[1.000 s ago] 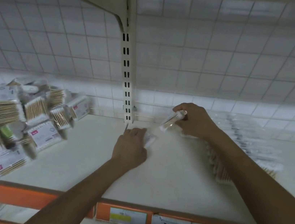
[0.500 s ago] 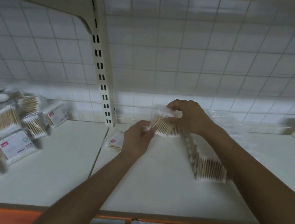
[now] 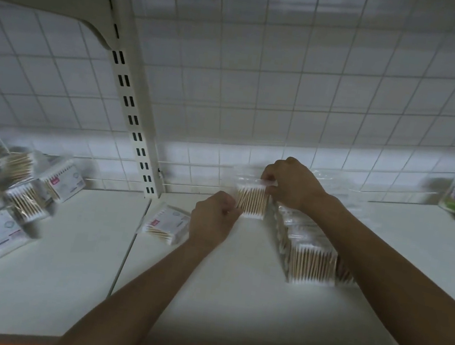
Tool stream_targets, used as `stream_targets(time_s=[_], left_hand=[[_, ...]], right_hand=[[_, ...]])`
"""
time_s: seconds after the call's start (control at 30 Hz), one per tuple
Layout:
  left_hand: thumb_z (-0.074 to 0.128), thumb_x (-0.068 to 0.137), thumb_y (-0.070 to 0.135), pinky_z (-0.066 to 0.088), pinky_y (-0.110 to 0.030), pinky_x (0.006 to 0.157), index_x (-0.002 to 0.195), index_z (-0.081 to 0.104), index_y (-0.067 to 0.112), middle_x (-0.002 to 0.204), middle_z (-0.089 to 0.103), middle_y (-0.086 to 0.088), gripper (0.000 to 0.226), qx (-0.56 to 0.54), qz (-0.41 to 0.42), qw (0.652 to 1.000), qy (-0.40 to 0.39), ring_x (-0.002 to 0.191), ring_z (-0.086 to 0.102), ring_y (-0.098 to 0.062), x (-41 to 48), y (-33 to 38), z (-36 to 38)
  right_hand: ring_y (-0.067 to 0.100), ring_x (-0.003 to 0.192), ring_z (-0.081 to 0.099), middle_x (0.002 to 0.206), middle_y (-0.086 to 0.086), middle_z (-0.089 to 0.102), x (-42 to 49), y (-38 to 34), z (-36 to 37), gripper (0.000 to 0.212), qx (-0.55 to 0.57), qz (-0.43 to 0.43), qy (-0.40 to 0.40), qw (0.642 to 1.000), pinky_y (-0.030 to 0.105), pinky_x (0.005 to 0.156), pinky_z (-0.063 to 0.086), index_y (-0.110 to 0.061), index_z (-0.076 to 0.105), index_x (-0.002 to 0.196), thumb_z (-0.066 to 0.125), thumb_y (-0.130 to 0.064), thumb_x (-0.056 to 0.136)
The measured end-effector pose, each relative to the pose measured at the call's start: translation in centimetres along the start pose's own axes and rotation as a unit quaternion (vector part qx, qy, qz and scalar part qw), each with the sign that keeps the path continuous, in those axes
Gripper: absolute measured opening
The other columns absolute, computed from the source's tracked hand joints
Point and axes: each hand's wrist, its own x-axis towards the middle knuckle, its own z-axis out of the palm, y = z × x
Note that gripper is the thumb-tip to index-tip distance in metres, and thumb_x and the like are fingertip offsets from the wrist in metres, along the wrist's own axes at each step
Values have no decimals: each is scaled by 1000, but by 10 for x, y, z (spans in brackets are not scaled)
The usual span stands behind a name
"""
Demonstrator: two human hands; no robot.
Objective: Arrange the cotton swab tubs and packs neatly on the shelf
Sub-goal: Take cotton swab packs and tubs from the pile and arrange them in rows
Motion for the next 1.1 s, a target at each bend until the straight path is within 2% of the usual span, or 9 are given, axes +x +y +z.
stream_targets(time_s=[0.1, 0.27, 0.4, 0.57, 0.67, 0.77, 0.9, 1.0, 1.1], left_hand=[[70, 80, 34, 42, -19, 73, 81, 61, 27, 88, 72, 7, 11, 14, -16, 1000, -2, 88, 66, -11, 4, -1, 6], [69, 81, 37, 45, -22, 78, 89, 68, 25, 92, 73, 6, 14, 50, -14, 999, -12, 93, 66, -15, 7, -2, 10], [66, 82, 37, 50, -30, 83, 93, 70, 24, 94, 73, 1, 18, 80, 4, 997, -20, 96, 65, -21, 7, -2, 12], [64, 84, 38, 49, -30, 85, 102, 70, 24, 98, 73, 2, 23, 88, 17, 996, -25, 100, 64, -21, 7, 0, 11], [61, 87, 40, 47, -29, 85, 106, 70, 23, 101, 72, 0, 28, 111, 32, 993, -31, 100, 63, -23, 6, 1, 10], [58, 89, 41, 46, -29, 92, 115, 66, 21, 106, 71, 2, 34, 105, 49, 993, -9, 103, 64, -17, 4, 0, 3], [54, 93, 32, 43, -31, 95, 121, 63, 19, 117, 66, -1, 32, 139, 91, 985, 40, 109, 59, -20, 2, -8, -21], [51, 94, 29, 42, -31, 95, 125, 59, 21, 123, 61, -3, 33, 201, 81, 975, 52, 117, 51, -23, 0, -24, -44], [49, 94, 29, 41, -33, 96, 127, 56, 17, 126, 58, -6, 36, 262, 42, 963, 45, 121, 45, -26, -8, -42, -63]], right_hand=[[19, 106, 47, 111, 1, 62, 2, 2, 4, 25, -5, 1, -5, 1000, 30, 86, 43, -16, 61, 112, 57, -16, 87], [20, 108, 47, 112, 2, 60, 5, 5, 5, 28, -6, -3, -4, 1000, 32, 89, 45, -17, 61, 114, 60, -20, 86], [16, 101, 47, 105, -2, 62, 5, 8, 6, 22, 12, -1, -5, 1000, 28, 81, 42, -19, 62, 104, 62, -26, 83], [16, 103, 49, 104, -1, 62, 6, 5, 7, 17, -6, 8, 10, 1000, 27, 78, 42, -17, 67, 100, 61, -25, 86], [19, 106, 48, 109, 2, 61, 7, 2, 4, 24, -33, -1, 5, 999, 29, 82, 45, -17, 65, 108, 60, -26, 86], [21, 111, 46, 116, 4, 57, 5, -7, 0, 32, -33, -8, 14, 999, 33, 89, 45, -18, 59, 118, 59, -29, 88], [20, 110, 48, 116, 4, 58, 6, -36, 1, 30, 17, -44, 40, 998, 32, 91, 44, -17, 59, 118, 56, -27, 90], [20, 109, 53, 116, 4, 61, 9, -67, 13, 28, 69, -77, 10, 995, 29, 91, 40, -16, 61, 116, 55, -25, 90], [21, 106, 58, 117, 4, 63, 11, -91, 29, 29, 127, -79, -41, 988, 27, 91, 43, -14, 61, 118, 57, -22, 90]])
